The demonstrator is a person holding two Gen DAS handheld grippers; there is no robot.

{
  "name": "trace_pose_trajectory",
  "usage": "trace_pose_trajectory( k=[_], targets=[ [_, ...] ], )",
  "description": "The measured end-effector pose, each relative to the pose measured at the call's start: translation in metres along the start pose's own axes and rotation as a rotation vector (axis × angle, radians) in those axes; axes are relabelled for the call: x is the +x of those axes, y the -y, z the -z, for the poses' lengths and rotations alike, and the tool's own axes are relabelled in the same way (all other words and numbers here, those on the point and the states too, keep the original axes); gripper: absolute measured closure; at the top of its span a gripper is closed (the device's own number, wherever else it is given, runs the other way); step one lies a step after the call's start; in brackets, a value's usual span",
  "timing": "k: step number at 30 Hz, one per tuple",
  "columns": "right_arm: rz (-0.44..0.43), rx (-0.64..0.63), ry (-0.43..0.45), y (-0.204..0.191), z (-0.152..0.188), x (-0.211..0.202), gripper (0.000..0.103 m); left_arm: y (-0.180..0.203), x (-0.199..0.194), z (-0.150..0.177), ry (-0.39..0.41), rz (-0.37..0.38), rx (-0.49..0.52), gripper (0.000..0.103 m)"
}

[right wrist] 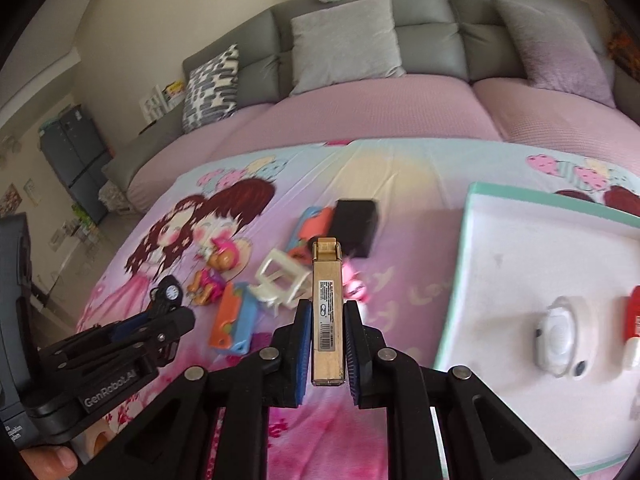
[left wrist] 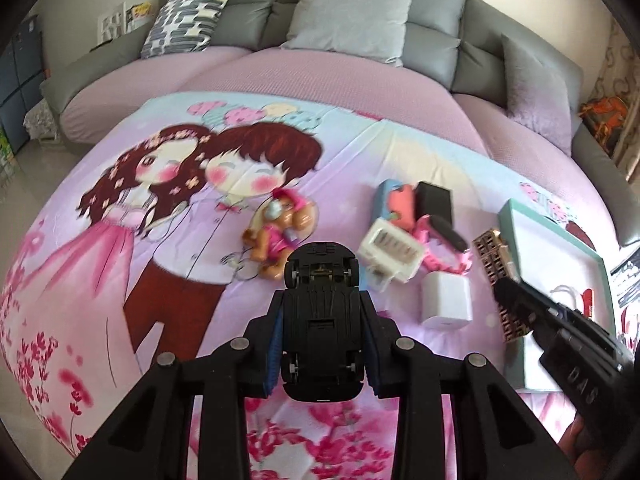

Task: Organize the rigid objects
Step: 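Carry the car and gold box into the tray and release them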

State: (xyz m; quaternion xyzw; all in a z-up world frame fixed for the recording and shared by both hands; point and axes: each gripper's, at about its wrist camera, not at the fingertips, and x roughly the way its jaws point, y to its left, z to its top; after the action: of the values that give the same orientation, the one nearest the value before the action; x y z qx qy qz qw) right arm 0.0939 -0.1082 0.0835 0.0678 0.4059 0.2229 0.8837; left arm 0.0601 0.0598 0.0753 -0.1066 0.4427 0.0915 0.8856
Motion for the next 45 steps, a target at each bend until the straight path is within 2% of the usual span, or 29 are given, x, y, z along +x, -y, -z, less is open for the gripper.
trace_pose_trajectory(
  k=[10,15,20,26,30,45],
  targets=[
    [0.202,0.160,0.107,0.085,-0.010,-0.047,0.086,0.059,-0.003,-0.012,0.006,0.058,0.101,0.068],
    [0.260,0.270,0.117,0.126,-0.008,-0.064,0.086,0.096,-0.005,-0.017,0.011,0.089,0.175,0.068],
    [0.334,0.318,0.125,0.146,-0.004,-0.075,0.086,0.141,-0.002,-0.017,0.003,0.151,0.262,0.068],
    [0.368,0.377,0.083,0.169,0.002,-0.073,0.086,0.189,0.013,-0.014,-0.030,0.210,0.342,0.068],
    [0.363,0.402,0.047,0.180,0.007,-0.064,0.086,0.210,0.025,-0.004,-0.072,0.208,0.379,0.068],
    [0.355,0.403,-0.021,0.185,0.012,-0.048,0.086,0.220,0.044,0.018,-0.129,0.175,0.422,0.068]
  ],
)
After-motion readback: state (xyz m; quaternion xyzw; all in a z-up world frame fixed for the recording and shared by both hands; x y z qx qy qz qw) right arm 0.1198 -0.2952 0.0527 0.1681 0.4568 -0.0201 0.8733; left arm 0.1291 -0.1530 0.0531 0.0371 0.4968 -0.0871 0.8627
